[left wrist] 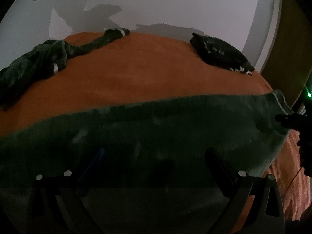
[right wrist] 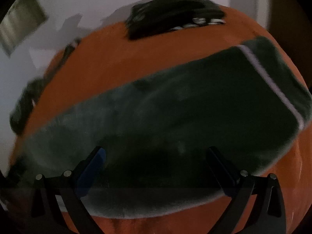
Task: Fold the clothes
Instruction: 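Press the folded fleece flat with both grippers, then grasp the striped cuff end with the right gripper and lift it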
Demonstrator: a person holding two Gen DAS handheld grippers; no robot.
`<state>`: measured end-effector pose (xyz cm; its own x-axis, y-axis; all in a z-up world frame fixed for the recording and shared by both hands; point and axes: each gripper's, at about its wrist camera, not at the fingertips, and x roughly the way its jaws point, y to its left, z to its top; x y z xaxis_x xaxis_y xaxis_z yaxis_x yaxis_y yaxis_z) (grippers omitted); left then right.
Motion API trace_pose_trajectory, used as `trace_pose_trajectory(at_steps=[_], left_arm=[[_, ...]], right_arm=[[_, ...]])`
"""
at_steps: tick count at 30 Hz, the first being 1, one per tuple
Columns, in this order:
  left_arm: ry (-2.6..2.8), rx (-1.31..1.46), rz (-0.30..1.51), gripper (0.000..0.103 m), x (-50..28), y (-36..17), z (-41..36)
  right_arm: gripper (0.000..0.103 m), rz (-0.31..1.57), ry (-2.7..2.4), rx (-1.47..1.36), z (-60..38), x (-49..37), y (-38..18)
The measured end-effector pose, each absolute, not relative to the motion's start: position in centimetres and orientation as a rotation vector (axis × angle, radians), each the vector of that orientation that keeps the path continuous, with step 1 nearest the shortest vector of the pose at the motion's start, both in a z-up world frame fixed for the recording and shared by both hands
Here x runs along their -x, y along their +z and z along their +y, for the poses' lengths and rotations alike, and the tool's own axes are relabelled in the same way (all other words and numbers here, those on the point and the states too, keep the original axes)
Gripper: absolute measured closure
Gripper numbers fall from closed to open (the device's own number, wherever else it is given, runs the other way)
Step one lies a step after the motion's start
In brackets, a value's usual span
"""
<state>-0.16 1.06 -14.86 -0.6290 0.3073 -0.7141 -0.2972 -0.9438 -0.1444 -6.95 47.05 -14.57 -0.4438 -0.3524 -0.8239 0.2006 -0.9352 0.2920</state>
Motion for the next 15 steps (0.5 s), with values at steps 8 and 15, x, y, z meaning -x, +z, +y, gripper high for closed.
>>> trace_pose_trajectory(at_steps=[8,15], left_arm=[[2.503,1.124,-0.025,0.001,1.2,-14.5,0.3],[2.475,1.287,-0.088,0.001,3.2,-17.3,-0.5]], right_arm=[[0.000,-0.925,-2.467,-1.440,59.8,8.4,-13.2],[0.000,-1.565,-2.445,-1.446,70.4,4.9,-16.8]])
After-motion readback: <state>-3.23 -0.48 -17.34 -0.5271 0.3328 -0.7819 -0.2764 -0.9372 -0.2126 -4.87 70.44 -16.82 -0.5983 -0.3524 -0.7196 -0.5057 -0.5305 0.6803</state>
